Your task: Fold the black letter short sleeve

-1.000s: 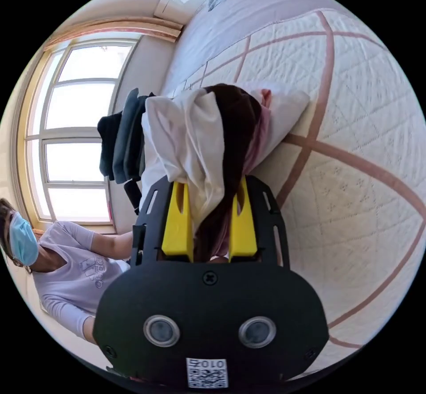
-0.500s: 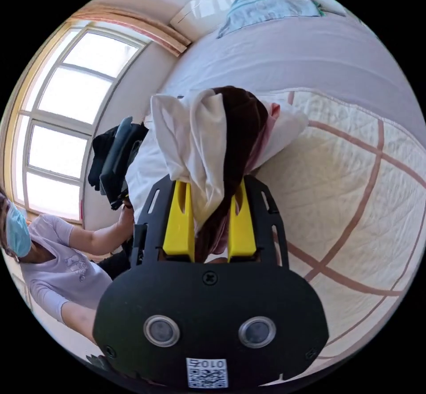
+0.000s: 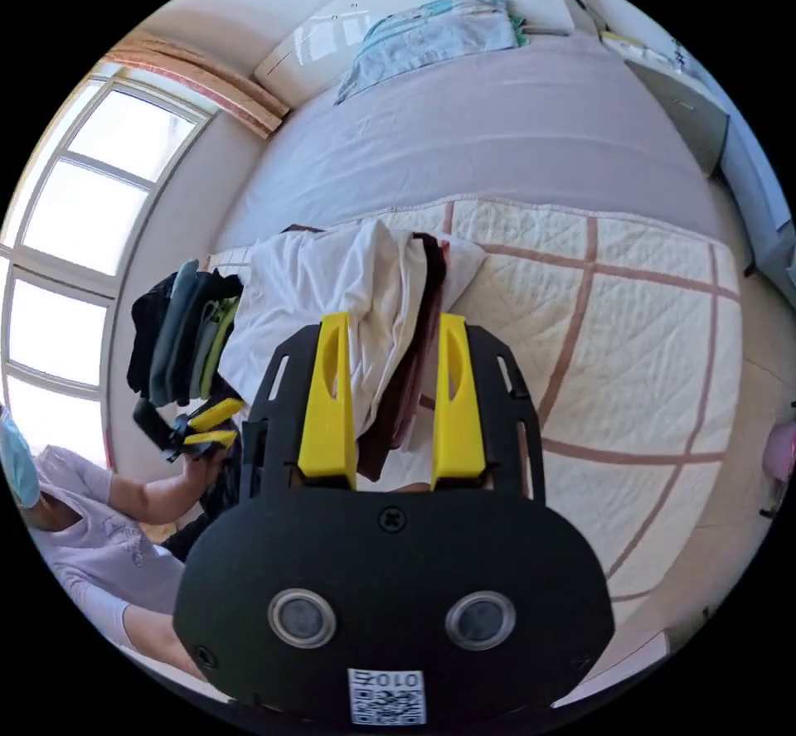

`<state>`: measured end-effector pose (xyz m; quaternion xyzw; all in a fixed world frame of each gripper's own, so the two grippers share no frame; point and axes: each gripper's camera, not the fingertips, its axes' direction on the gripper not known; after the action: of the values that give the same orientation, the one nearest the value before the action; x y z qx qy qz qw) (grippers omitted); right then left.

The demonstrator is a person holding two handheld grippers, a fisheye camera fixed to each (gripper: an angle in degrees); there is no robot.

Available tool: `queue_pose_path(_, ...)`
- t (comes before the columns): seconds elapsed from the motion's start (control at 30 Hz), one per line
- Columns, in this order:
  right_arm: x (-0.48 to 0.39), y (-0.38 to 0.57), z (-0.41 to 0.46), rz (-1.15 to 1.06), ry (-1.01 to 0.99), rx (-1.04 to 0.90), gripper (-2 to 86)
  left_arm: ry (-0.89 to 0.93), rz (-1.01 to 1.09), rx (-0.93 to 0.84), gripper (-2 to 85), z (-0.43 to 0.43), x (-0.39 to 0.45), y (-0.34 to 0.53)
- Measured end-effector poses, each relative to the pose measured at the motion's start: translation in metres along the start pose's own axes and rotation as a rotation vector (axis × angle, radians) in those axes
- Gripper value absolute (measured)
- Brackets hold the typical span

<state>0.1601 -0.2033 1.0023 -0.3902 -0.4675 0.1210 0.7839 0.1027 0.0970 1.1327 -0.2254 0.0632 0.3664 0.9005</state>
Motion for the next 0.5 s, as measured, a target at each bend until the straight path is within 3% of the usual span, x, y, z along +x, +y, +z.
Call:
queue_pose_path(0.1, -0.069, 0.038, -0.047, -0.064, 0.327, 0.234, 13.4, 0.001, 0.138, 0.001, 10.0, -0.053, 0.043, 0.043)
queue_pose_path(0.17, -0.113, 0.063, -0.063, -0.122, 0.388, 0.368, 13.8, -0.009, 0.123, -0.015, 8.7, -0.101, 0.04, 0.081)
queue_pose_path(0.27, -0.174, 0.095, -0.063, -0.315, 0.093, 0.444, 14.4, -0.049, -0.073, -0.054, 7.4, -0.166, -0.014, 0.135)
queue_pose_path(0.4, -0.234, 0.115, 0.02, -0.413, -0.313, 0.234, 17.6, -0.207, -0.36, -0.03, 7.3, -0.263, -0.109, 0.215)
queue_pose_path(0.5, -0.243, 0.119, 0.107, -0.308, -0.528, 0.057, 26.0, -0.35, -0.536, 0.041, 9.3, -0.346, -0.198, 0.267)
